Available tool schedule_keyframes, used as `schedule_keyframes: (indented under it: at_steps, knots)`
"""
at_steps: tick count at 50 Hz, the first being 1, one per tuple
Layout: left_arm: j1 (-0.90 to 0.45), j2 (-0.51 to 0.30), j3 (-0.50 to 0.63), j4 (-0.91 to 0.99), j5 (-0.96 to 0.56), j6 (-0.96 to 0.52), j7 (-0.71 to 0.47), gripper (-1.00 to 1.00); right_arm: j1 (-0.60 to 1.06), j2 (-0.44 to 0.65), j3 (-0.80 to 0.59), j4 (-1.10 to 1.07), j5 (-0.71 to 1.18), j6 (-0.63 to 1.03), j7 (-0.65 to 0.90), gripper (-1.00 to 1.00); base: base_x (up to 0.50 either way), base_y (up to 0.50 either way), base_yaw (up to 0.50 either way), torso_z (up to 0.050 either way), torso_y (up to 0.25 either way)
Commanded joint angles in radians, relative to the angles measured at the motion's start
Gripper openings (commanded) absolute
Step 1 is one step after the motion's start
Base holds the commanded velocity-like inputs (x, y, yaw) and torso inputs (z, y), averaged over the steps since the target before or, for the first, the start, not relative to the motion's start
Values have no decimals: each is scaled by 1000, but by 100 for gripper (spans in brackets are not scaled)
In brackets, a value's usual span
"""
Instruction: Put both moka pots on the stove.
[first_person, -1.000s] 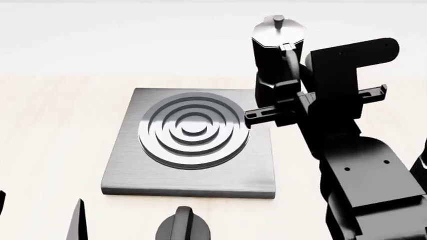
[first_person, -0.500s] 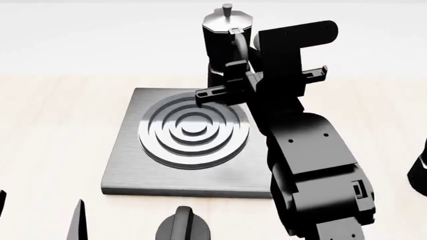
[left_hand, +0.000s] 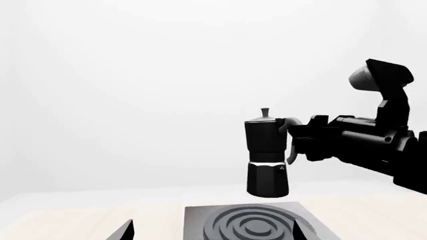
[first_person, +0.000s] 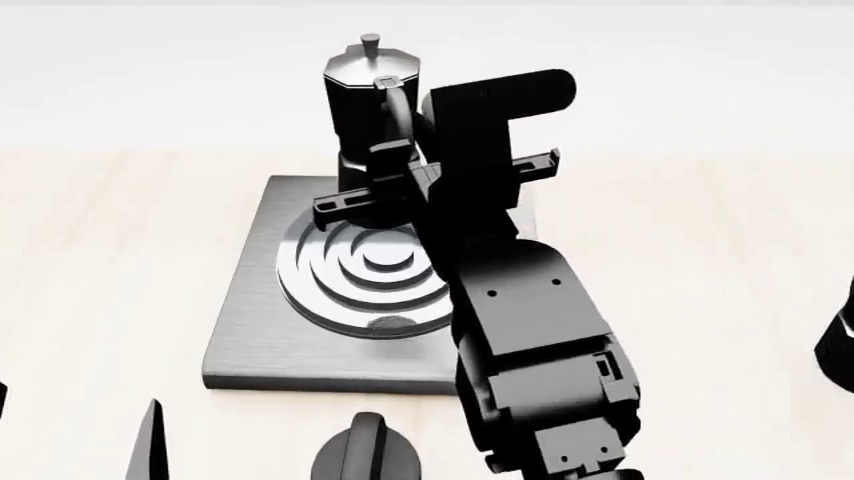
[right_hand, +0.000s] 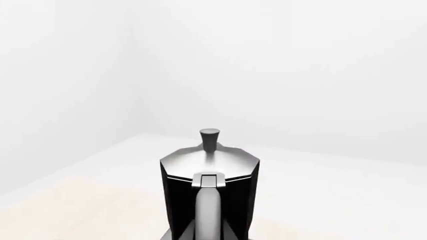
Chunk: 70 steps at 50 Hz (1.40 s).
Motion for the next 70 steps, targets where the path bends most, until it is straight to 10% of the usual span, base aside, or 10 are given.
schedule_keyframes:
  at_steps: [1,48,49,70]
  knots:
    - [-1,-4,-2,-5,-5,5,0,100,33,-24,-83,103,57,-121,1,-100,0,0,0,0,0]
    - [1,-11,6,-9,-3,25,-10,100,-36,48,-248,35,186,-123,55,-100,0,0,0,0,-81]
    - [1,-11,5,-9,-3,25,-11,100,-46,59,-253,5,179,-115,75,100,0,0,0,0,0]
    - [-5,-10,24,-17,3,25,-10,100,-347,442,-244,-852,315,167,353,100,0,0,0,0,0]
